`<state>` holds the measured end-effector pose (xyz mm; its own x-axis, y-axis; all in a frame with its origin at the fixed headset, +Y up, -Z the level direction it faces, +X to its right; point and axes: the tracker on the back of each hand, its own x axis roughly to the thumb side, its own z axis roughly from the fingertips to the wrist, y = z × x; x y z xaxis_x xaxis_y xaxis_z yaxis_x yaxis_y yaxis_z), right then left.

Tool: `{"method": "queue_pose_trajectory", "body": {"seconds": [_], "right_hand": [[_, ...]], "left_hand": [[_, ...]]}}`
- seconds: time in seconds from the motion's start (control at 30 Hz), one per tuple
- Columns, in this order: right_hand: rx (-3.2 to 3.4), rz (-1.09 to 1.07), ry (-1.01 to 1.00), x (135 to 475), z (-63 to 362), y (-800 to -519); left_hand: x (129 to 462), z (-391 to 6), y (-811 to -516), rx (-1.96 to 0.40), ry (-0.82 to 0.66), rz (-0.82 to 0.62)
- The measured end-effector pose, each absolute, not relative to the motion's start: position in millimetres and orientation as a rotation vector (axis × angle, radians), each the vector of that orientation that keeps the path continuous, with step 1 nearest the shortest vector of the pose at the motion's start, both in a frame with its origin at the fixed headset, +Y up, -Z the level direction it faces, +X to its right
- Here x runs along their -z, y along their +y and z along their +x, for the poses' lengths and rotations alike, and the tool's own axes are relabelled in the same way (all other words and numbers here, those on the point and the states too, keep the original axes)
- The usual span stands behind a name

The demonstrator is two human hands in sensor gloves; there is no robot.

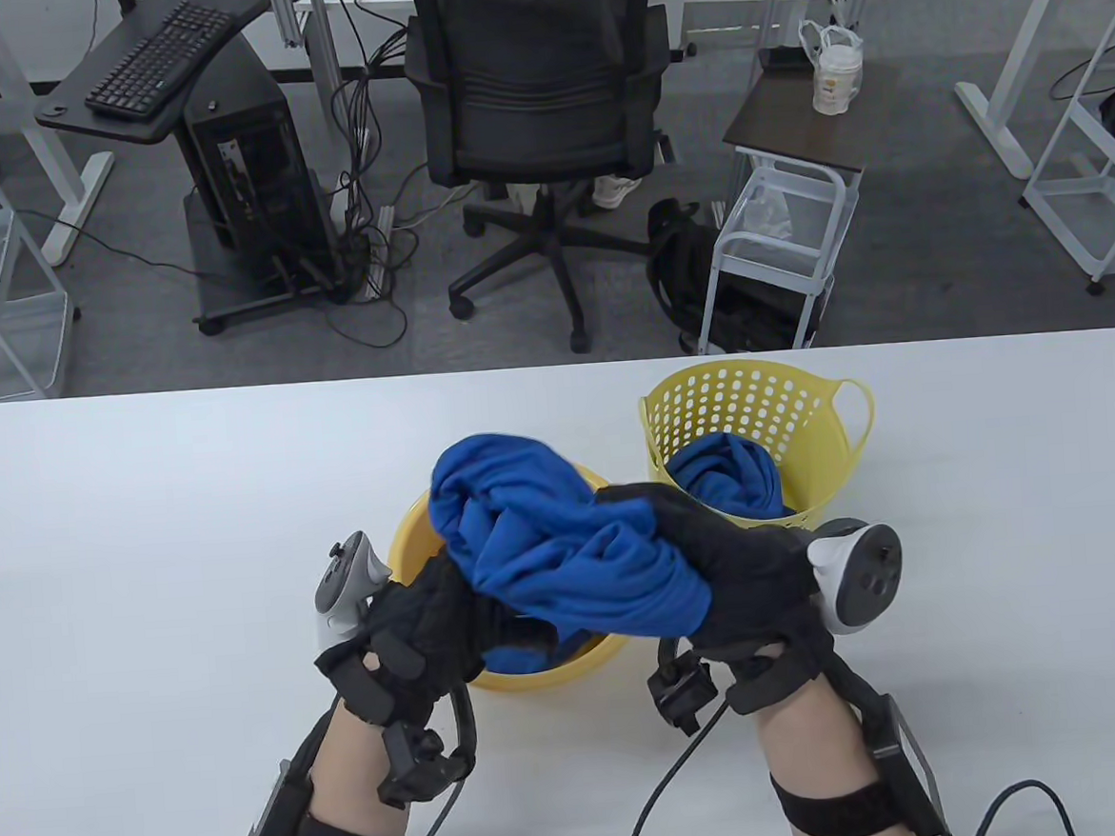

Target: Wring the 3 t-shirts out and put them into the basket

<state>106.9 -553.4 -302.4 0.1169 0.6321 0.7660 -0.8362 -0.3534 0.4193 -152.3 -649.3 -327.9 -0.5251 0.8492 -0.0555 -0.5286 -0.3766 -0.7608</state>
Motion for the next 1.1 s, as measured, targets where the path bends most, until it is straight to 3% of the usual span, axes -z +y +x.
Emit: {"method": "queue_pose_trajectory", "body": {"seconds": [0.07,0.17,0.23,0.33,0.37,0.4,0.5,0.8,0.9,1.0,1.1], "right_hand": [[-1.608,1.281,-0.135,296.4,94.8,-553.1],[-1.671,1.332,-0.147,293.1,89.5,-552.0],[-1.676,1.277,-0.16,295.0,92.4,-554.0],[-1.51,1.06,-0.288,307.3,100.4,-563.3],[-1.443,0.934,-0.234,316.1,103.2,-570.6],[-1.376,0.893,-0.059,323.8,103.2,-579.2],[-1.202,0.836,0.221,335.6,102.6,-594.1],[-1.396,0.493,0.207,352.9,123.6,-611.4],[-1.451,0.42,0.146,356.9,130.0,-615.9],[-1.578,0.434,0.101,355.9,133.5,-610.7],[-1.761,0.441,0.018,349.5,130.4,-601.7]], "left_hand": [[327.8,-155.5,-649.2,-2.009,-0.893,-0.564],[329.0,-160.7,-648.5,-1.975,-0.843,-0.492],[330.0,-162.3,-647.6,-1.988,-0.801,-0.401],[328.3,-159.7,-642.0,-2.058,-0.888,-0.397],[326.3,-157.4,-637.9,-2.045,-0.943,-0.402],[324.1,-154.8,-634.8,-2.007,-0.972,-0.41],[321.4,-149.3,-632.8,-1.946,-0.983,-0.414],[312.2,-154.0,-613.2,-1.384,-0.908,-0.285],[310.7,-148.8,-617.9,-1.402,-0.939,-0.369],[313.5,-144.8,-628.3,-1.499,-0.824,-0.367],[312.9,-144.6,-630.3,-1.414,-0.674,-0.315]]}}
